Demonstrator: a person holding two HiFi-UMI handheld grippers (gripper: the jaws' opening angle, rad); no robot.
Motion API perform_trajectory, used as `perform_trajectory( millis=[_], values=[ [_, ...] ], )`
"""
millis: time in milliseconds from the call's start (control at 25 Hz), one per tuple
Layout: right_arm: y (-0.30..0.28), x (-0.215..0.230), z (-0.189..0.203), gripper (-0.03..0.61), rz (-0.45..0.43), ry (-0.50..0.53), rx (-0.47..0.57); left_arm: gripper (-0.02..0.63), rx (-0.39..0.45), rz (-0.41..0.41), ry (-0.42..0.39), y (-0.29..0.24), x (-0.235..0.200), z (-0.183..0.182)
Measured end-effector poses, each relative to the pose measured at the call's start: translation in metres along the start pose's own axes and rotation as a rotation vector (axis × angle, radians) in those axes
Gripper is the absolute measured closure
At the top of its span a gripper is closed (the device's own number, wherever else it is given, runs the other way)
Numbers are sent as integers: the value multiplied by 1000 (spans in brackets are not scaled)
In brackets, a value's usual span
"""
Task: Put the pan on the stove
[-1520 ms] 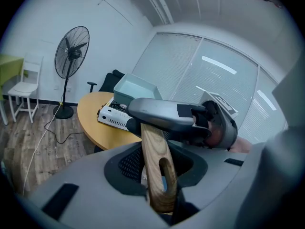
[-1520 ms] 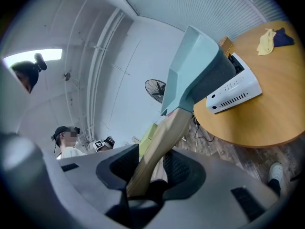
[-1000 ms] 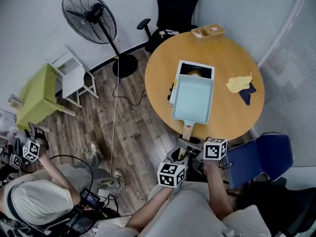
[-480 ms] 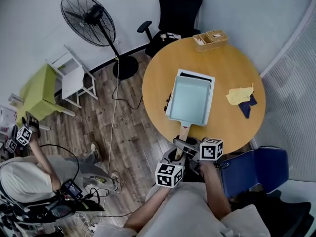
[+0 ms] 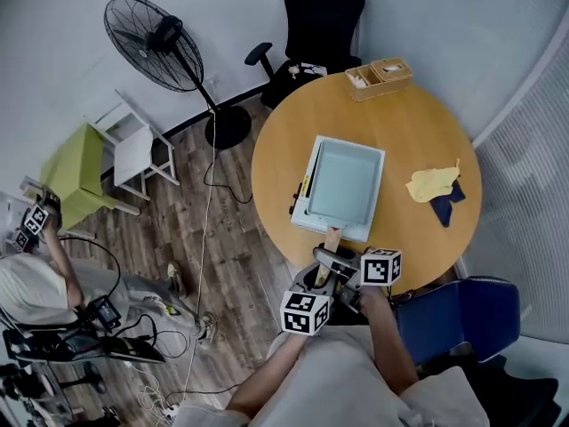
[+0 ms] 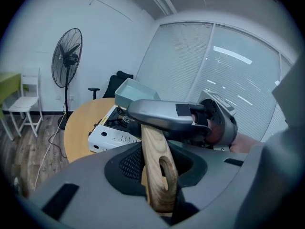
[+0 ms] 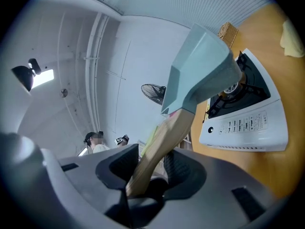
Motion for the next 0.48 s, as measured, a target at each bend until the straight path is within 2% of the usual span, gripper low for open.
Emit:
perform_trajectory(
  millis=[480],
  values=[
    [-2,33,-45,405,15,-34,-42,488,-66,-15,30,-52,-11,-12]
  ],
)
Point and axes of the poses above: the fingertips, and each gripper's own axes: y backward along the fingers, x to its right, z out of its underside, the point moved 7 cm from there along y, backward along the fingers, and after that the axes turned 14 degrees about -y, right-handed, at the moved point
